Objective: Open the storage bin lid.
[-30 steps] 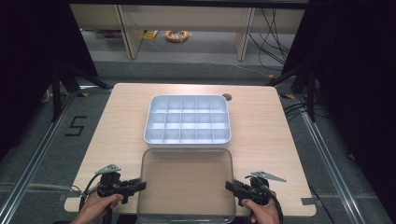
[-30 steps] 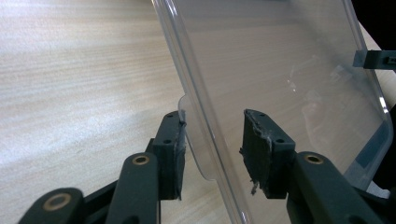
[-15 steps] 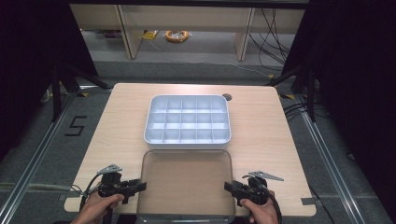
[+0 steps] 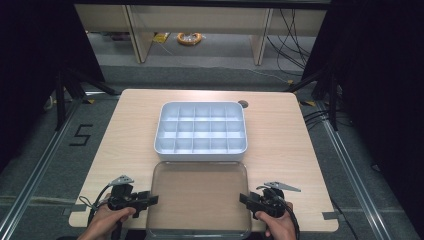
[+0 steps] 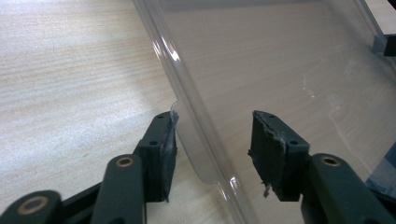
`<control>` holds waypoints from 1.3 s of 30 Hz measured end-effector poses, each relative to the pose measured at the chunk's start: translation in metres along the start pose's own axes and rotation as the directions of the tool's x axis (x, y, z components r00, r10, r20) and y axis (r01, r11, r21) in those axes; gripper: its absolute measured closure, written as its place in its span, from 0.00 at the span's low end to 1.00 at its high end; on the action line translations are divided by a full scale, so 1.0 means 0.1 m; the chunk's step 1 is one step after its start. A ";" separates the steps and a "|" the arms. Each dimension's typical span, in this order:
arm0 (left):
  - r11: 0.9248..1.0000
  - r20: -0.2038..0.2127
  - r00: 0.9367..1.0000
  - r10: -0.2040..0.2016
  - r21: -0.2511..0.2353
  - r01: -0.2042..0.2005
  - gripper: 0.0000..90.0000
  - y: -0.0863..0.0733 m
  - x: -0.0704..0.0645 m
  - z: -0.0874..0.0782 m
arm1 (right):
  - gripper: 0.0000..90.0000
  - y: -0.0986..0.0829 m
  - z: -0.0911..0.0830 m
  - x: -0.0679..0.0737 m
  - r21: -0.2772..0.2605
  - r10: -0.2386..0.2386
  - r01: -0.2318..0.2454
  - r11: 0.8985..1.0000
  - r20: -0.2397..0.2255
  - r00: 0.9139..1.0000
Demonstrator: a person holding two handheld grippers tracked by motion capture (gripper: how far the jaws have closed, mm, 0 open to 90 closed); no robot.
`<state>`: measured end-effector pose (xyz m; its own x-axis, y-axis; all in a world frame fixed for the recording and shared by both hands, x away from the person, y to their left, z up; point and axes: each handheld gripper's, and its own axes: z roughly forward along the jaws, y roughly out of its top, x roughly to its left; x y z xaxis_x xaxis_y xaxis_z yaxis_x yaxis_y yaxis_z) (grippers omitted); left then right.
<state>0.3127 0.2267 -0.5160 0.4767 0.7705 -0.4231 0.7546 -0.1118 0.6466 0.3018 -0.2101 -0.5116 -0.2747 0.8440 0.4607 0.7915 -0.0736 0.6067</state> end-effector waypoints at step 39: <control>0.994 0.031 0.999 -0.014 -0.107 0.017 0.27 0.09 0.00 -0.12 | 0.39 0.16 -0.20 -0.16 -0.187 -0.055 0.064 0.980 0.054 0.997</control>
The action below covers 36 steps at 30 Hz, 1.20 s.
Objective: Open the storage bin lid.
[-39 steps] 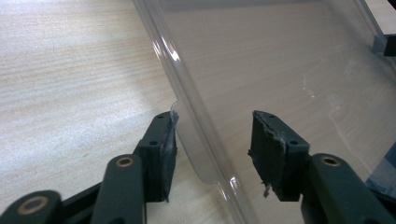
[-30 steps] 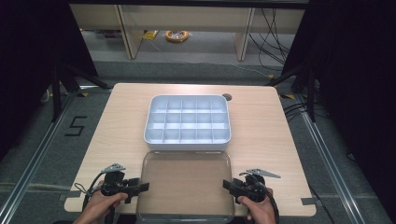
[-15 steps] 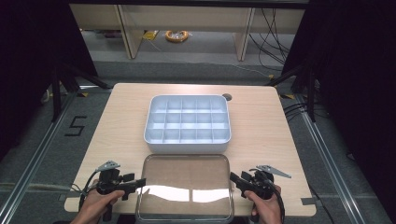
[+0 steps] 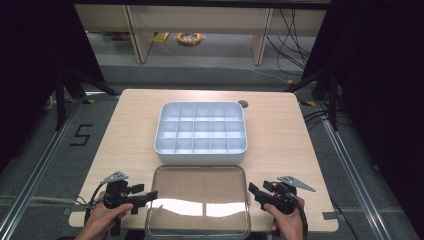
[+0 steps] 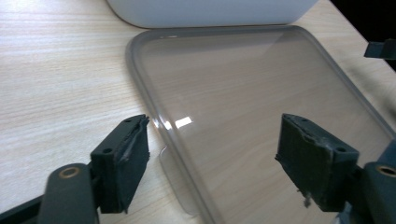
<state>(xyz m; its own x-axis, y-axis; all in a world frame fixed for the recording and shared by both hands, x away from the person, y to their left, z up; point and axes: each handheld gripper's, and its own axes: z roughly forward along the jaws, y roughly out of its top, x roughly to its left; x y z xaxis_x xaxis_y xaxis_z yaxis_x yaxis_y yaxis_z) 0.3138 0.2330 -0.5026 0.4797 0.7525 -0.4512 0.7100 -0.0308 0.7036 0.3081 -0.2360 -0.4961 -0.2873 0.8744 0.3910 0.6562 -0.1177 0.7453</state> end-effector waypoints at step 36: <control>0.992 0.030 0.992 0.123 0.017 -0.123 0.22 -0.13 -0.14 -0.08 | 0.32 -0.22 -0.27 0.19 0.078 -0.169 0.169 0.982 -0.006 0.986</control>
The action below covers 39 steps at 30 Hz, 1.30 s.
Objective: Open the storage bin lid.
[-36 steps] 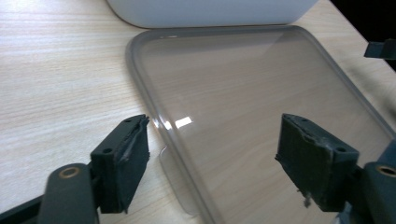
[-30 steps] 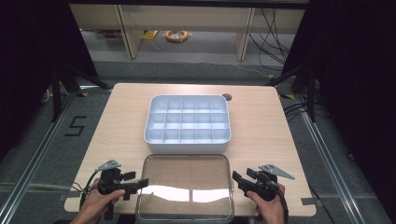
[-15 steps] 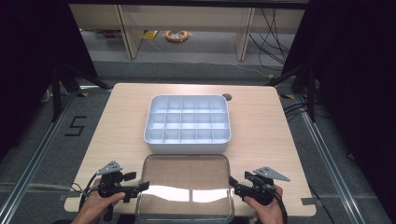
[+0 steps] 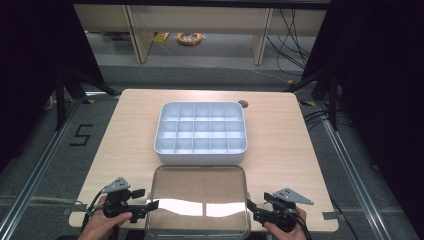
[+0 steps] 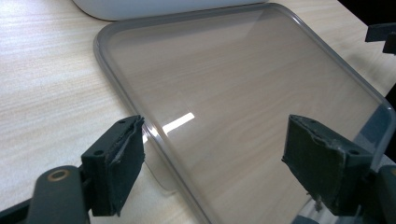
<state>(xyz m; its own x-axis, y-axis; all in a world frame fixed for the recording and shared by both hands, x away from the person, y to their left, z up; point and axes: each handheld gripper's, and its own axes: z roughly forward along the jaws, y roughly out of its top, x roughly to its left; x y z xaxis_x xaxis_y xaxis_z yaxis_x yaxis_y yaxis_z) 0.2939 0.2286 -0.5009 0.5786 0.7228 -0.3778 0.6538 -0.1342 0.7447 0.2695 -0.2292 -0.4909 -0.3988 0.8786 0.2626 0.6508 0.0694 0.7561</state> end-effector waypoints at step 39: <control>1.000 -0.002 1.000 -0.017 -0.020 0.017 0.24 -0.17 -0.03 -0.12 | 0.29 -0.21 -0.19 -0.03 0.015 0.039 -0.040 0.999 0.015 0.999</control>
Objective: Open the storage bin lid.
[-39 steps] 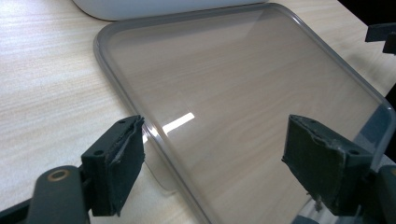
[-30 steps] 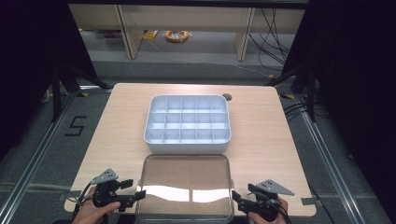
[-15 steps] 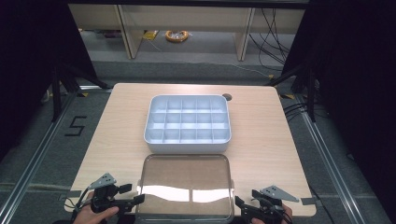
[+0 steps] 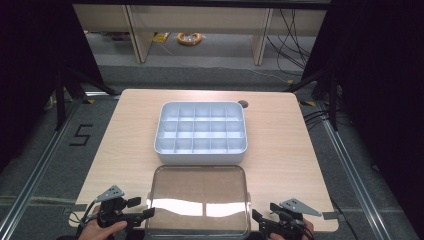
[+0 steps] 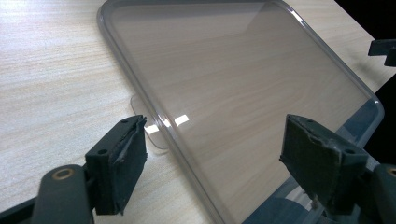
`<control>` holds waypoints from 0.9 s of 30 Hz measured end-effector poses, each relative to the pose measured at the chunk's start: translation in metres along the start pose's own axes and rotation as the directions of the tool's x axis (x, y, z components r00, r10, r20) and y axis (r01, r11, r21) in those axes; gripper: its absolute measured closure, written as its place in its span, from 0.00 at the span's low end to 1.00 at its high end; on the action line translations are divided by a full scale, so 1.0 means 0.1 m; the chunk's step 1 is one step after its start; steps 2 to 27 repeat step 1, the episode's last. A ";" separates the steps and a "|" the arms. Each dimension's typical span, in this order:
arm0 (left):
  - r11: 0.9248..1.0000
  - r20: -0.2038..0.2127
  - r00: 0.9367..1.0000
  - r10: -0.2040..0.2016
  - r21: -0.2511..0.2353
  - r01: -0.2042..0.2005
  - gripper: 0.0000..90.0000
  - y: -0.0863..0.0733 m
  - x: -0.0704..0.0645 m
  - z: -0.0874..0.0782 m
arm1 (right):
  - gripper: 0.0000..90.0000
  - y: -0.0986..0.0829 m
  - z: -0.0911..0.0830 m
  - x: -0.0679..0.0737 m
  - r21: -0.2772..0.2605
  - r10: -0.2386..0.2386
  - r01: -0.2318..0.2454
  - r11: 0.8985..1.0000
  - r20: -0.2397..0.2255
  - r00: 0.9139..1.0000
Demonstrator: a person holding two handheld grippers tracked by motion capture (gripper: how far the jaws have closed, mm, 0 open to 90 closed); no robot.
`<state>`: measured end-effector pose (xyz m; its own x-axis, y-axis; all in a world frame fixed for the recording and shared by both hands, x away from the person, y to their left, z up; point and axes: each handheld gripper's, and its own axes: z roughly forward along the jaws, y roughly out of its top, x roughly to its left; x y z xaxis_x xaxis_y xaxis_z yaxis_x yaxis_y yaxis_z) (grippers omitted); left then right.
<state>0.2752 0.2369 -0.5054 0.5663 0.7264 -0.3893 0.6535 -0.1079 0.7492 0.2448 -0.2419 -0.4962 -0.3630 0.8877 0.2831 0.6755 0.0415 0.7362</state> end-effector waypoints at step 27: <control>1.000 0.000 1.000 -0.002 0.001 0.002 0.24 0.00 0.00 0.00 | 0.29 -0.01 0.01 0.03 0.006 0.045 -0.045 0.999 -0.012 0.999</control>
